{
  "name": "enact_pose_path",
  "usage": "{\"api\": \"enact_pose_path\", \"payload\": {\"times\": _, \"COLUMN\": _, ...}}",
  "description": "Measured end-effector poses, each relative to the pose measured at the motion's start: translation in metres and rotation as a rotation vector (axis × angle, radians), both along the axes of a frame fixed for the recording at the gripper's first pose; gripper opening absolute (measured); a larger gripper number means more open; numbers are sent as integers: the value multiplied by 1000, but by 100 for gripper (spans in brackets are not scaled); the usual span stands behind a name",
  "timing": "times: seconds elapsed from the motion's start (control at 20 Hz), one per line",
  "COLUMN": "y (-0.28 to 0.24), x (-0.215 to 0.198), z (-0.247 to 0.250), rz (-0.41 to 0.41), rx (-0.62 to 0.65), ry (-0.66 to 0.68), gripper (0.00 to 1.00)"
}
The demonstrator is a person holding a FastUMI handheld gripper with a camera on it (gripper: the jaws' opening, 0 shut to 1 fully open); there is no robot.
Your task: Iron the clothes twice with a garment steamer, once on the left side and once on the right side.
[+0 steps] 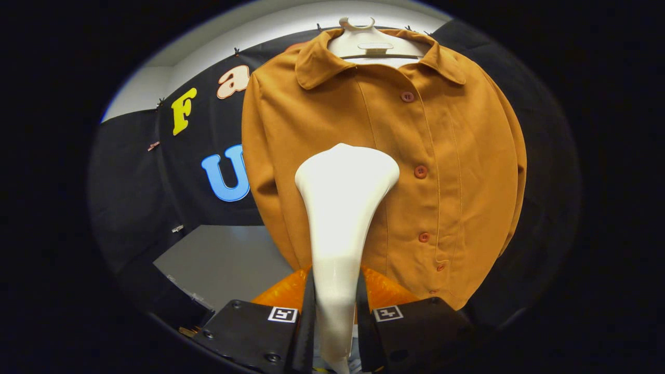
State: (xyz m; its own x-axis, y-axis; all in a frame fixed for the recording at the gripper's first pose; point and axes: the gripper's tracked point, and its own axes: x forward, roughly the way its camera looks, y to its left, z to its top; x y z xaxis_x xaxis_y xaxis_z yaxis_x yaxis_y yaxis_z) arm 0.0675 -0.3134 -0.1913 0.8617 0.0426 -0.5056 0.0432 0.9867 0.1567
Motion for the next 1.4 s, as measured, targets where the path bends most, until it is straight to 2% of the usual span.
{"api": "enact_pose_path", "payload": {"times": 0.55, "y": -13, "x": -25, "z": -76, "rz": -10, "rx": 36, "ry": 157, "gripper": 38}}
{"api": "enact_pose_path", "payload": {"times": 0.9, "y": -21, "x": -45, "z": -105, "rz": -39, "rx": 80, "ry": 245, "gripper": 38}}
{"api": "enact_pose_path", "payload": {"times": 1.05, "y": -25, "x": -52, "z": -87, "rz": -59, "rx": 89, "ry": 211, "gripper": 38}}
{"api": "enact_pose_path", "payload": {"times": 1.25, "y": -39, "x": -57, "z": -32, "rz": -58, "rx": 39, "ry": 95, "gripper": 38}}
{"api": "enact_pose_path", "payload": {"times": 1.4, "y": -63, "x": -53, "z": 11, "rz": -87, "rx": 8, "ry": 6, "gripper": 38}}
